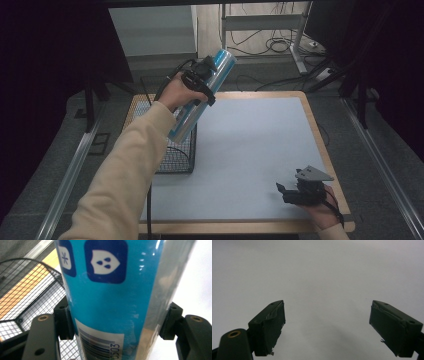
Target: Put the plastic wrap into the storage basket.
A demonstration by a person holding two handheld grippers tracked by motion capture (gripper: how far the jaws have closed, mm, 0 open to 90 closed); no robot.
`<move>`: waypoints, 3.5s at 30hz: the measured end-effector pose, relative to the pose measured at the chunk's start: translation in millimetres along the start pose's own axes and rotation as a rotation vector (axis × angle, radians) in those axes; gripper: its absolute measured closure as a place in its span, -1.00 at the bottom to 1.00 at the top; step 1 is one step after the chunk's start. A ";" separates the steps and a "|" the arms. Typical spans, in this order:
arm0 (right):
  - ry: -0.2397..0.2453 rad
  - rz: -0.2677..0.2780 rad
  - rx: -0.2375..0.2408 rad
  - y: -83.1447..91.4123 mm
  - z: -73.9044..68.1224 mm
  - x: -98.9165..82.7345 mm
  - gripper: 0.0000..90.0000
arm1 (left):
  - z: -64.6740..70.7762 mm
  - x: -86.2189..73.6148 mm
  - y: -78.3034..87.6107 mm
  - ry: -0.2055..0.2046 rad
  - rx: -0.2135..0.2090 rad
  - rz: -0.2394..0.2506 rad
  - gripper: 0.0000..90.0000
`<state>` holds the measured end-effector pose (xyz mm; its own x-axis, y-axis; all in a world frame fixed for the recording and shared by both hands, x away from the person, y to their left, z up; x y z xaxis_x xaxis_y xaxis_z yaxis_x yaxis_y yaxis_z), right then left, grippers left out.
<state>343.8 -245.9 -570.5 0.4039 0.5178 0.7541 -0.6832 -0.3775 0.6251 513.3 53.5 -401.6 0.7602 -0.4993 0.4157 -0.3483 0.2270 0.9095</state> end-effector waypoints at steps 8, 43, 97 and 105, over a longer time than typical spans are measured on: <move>-0.001 0.001 -0.002 0.5 0.5 0.4 -0.70 | -13.1 -10.9 -4.0 0.020 0.015 -0.005 -0.29; -0.003 -0.003 -0.008 -0.2 1.2 -0.2 -0.70 | -53.1 -44.6 -28.5 0.103 0.048 -0.045 -0.29; 0.008 -0.003 -0.011 -0.8 2.5 -1.1 -0.70 | -94.1 -44.4 -113.6 0.195 0.138 -0.153 -0.30; 0.005 -0.005 -0.011 -1.3 2.9 -1.7 -0.70 | -100.5 -45.9 -118.6 0.221 0.160 -0.166 -0.30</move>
<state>345.7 -248.6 -572.0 0.4040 0.5236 0.7501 -0.6880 -0.3664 0.6264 574.8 133.5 -528.4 0.9086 -0.3203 0.2681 -0.2782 0.0148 0.9604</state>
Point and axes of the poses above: each handheld gripper's, and its own axes: y roughly backward along the jaws, x roughly out of its top, z roughly to its right, the point moved 10 cm from there along -y, roughly forward along the jaws, and after that the axes turned 6 degrees about y, right-handed, at the moved point
